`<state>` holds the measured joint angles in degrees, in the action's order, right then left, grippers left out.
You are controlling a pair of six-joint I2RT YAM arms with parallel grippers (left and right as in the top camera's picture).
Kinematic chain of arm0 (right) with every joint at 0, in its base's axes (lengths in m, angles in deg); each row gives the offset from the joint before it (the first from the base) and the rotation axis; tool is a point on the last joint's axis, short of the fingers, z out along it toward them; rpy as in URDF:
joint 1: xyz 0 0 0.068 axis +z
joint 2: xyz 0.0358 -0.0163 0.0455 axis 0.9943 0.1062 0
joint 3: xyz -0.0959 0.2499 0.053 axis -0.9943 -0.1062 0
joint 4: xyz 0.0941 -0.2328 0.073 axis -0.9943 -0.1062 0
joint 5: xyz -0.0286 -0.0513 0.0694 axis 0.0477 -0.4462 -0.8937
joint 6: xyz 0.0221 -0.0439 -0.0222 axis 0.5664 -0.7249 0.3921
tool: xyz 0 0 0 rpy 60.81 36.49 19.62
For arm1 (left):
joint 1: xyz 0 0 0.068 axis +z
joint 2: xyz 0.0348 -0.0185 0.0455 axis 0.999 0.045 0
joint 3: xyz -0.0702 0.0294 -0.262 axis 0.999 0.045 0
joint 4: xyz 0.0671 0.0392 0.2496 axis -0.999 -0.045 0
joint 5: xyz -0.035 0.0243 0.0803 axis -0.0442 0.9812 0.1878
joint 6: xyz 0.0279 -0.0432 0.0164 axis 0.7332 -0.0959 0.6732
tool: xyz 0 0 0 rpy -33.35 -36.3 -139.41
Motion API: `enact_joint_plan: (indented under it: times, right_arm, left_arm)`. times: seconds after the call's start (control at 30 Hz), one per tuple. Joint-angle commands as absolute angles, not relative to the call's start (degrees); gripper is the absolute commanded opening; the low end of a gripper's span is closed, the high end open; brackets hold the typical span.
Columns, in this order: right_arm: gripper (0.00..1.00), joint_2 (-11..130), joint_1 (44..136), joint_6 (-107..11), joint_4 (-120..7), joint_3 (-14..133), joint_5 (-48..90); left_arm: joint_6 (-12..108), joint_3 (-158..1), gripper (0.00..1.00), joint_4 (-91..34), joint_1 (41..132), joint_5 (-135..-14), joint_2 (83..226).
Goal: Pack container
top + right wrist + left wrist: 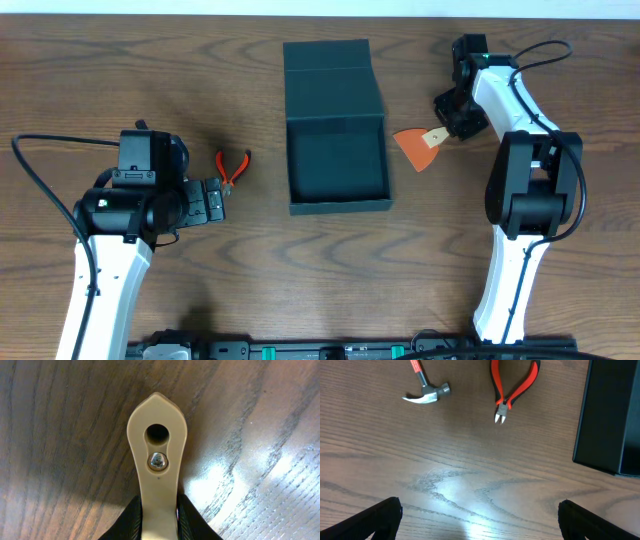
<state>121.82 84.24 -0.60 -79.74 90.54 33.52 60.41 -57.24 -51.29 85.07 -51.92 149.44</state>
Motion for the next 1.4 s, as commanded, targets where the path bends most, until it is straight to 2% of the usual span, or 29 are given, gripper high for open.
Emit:
enact_joint_plan:
  times: [0.0,0.33,1.13,1.2,1.37]
  right_arm:
    - [0.01,123.30,85.07,-7.09,-79.77,88.95,32.97]
    - [0.01,117.45,87.72,-25.53,-80.44,89.21,35.72]
    - [0.01,98.04,96.35,-41.77,-85.41,89.21,43.26]
    - [0.01,96.75,97.75,-45.53,-85.38,89.21,42.83]
    - [0.01,93.56,103.63,-64.40,-85.86,89.21,37.14]
  left_arm:
    - [60.98,-58.36,0.99,-51.46,84.94,-51.88,149.09]
    - [60.98,-58.36,0.99,-51.44,84.94,-51.88,149.09]
    - [60.96,-58.36,0.98,-51.44,84.94,-51.88,149.09]
    - [60.96,-58.36,0.99,-51.44,84.94,-51.88,149.09]
    - [60.96,-58.36,0.99,-51.42,84.94,-51.86,149.09]
